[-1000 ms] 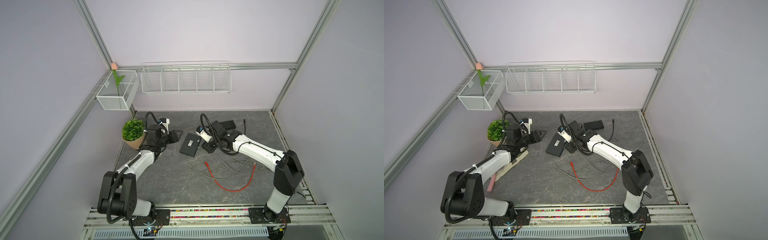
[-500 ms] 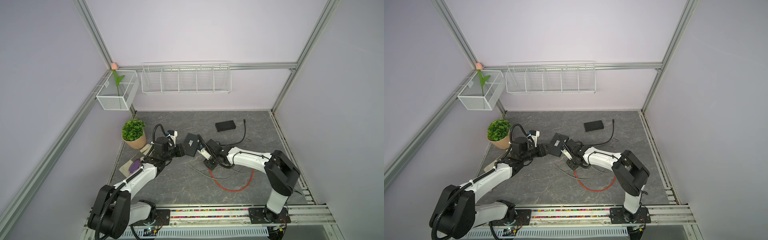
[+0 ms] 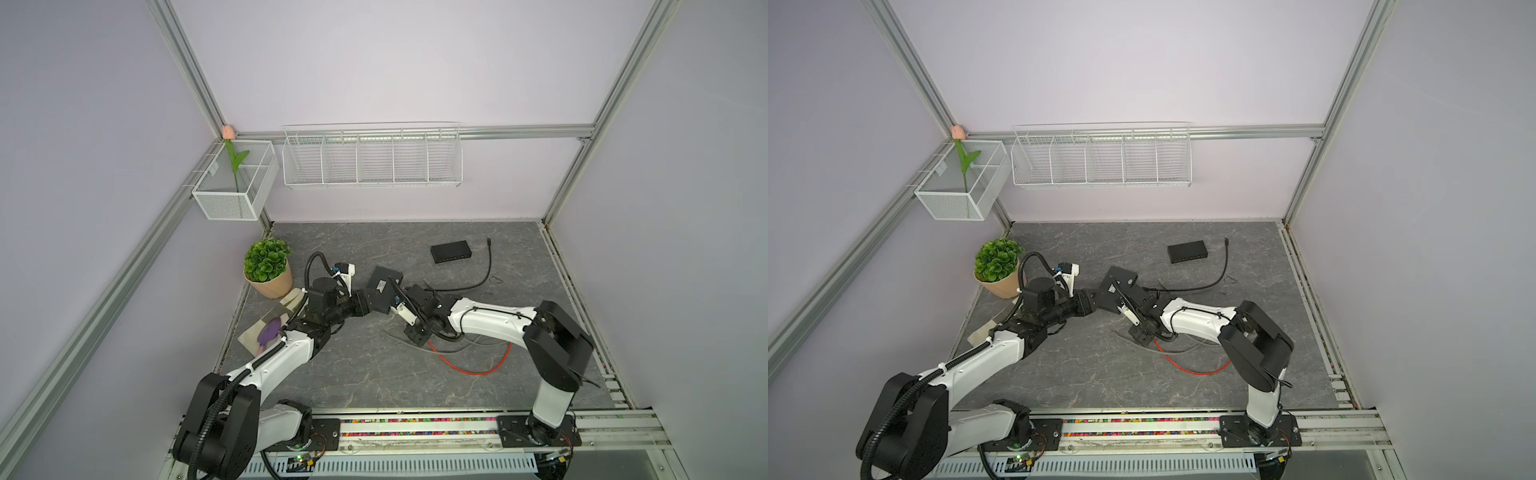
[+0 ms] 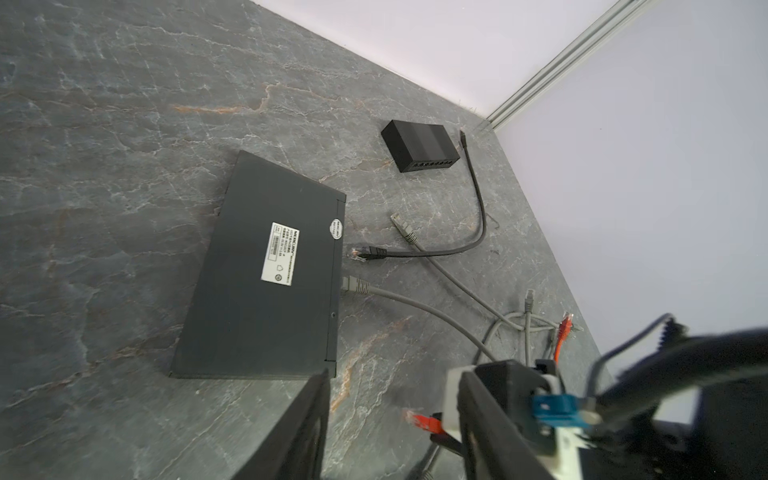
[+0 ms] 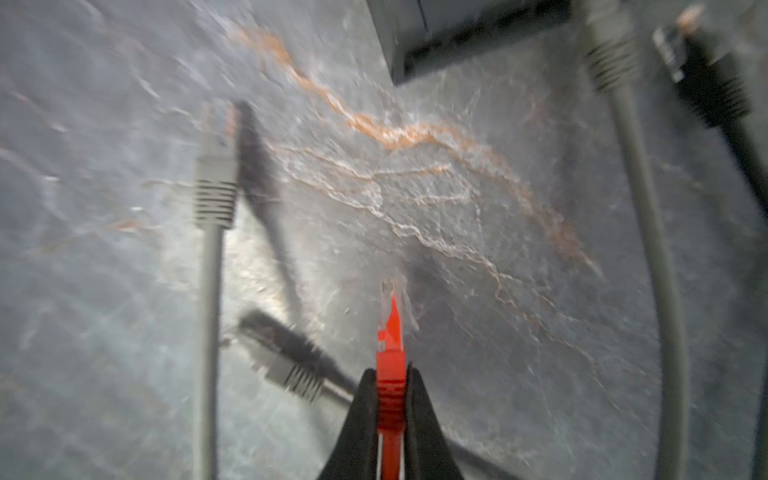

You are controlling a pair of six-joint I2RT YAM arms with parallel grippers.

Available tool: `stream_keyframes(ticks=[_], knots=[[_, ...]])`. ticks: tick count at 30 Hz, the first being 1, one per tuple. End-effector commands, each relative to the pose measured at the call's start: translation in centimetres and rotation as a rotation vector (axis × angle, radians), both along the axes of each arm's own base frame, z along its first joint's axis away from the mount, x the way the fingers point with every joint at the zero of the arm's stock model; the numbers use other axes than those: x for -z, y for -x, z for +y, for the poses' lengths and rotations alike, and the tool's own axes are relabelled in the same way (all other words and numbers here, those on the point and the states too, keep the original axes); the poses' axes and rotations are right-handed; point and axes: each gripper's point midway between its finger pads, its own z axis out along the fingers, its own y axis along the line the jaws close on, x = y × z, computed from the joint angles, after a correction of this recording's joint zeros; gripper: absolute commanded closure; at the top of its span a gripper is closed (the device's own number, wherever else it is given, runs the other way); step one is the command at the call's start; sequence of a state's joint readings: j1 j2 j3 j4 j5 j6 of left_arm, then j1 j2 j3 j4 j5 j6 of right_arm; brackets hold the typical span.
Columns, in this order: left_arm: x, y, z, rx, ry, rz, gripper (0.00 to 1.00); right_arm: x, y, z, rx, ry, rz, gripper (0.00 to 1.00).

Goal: Insert the plug into the switch port
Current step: 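Move the right gripper to the red cable and grasp its plug, then lift the red plug toward the left gripper while the left gripper approaches it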

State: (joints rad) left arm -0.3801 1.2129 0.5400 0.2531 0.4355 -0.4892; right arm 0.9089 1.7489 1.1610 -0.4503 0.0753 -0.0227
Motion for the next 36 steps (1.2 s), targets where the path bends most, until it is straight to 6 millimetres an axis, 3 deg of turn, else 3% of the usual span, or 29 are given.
stream_keyframes(ticks=[1, 3, 5, 12, 16, 30, 36], knots=[[-4.2, 1.5, -1.5, 0.109, 0.115, -0.153, 0.48, -8.6, 1.1, 1.0, -0.128, -0.272, -0.049, 0.86], [-7.0, 2.8, -2.0, 0.163, 0.193, -0.255, 0.45, -12.6, 1.9, 0.8, -0.208, -0.466, -0.015, 0.84], [-9.2, 3.8, -2.1, 0.195, 0.236, -0.330, 0.41, -14.9, 1.5, 0.2, -0.224, -0.537, -0.033, 0.87], [-13.7, 4.9, -2.2, 0.233, 0.360, -0.459, 0.37, -19.9, 2.1, 1.5, -0.329, -0.705, -0.061, 0.90], [-14.6, 5.7, -3.1, 0.302, 0.422, -0.472, 0.37, -20.8, 2.5, 2.2, -0.373, -0.744, -0.031, 0.91], [-13.6, 7.4, -5.4, 0.402, 0.405, -0.443, 0.45, -22.0, 1.4, 2.4, -0.372, -0.782, -0.006, 0.90], [-13.3, 7.2, -5.8, 0.401, 0.401, -0.434, 0.56, -22.1, 1.6, 2.5, -0.382, -0.793, 0.004, 0.90]])
